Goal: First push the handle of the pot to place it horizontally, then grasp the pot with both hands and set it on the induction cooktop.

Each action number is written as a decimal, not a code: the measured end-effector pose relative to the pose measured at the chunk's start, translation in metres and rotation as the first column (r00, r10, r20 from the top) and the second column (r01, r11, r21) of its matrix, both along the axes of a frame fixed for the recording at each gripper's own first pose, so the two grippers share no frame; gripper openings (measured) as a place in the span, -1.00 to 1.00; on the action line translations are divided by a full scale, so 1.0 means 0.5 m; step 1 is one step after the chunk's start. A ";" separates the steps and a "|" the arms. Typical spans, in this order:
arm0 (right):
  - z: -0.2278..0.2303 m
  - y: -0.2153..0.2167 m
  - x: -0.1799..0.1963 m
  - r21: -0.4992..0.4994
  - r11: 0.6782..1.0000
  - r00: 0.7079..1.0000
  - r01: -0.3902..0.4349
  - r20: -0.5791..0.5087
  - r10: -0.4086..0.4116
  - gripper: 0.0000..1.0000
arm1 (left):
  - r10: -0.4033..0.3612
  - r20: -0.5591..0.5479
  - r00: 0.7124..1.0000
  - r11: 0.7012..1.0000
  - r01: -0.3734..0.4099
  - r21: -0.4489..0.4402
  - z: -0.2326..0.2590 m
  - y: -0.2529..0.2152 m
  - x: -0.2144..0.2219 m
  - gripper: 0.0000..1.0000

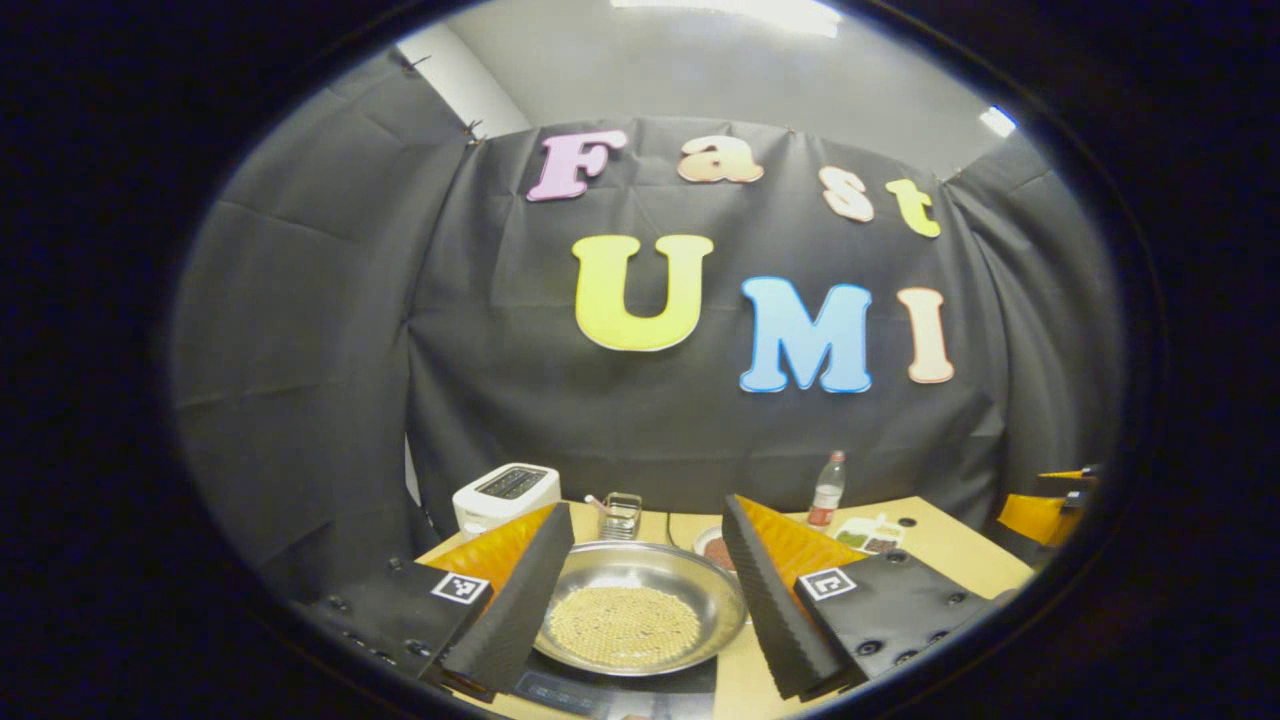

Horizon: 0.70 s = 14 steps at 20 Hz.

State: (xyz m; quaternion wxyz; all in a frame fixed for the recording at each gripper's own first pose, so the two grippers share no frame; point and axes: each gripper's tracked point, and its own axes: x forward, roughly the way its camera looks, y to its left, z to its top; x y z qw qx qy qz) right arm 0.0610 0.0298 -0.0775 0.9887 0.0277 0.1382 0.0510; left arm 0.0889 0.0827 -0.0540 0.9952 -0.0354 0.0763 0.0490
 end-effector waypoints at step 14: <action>0.128 -0.114 -0.134 0.054 0.999 0.990 -0.005 0.143 -0.003 0.96 | 0.022 0.127 0.992 0.998 -0.029 0.059 0.176 -0.125 -0.253 0.99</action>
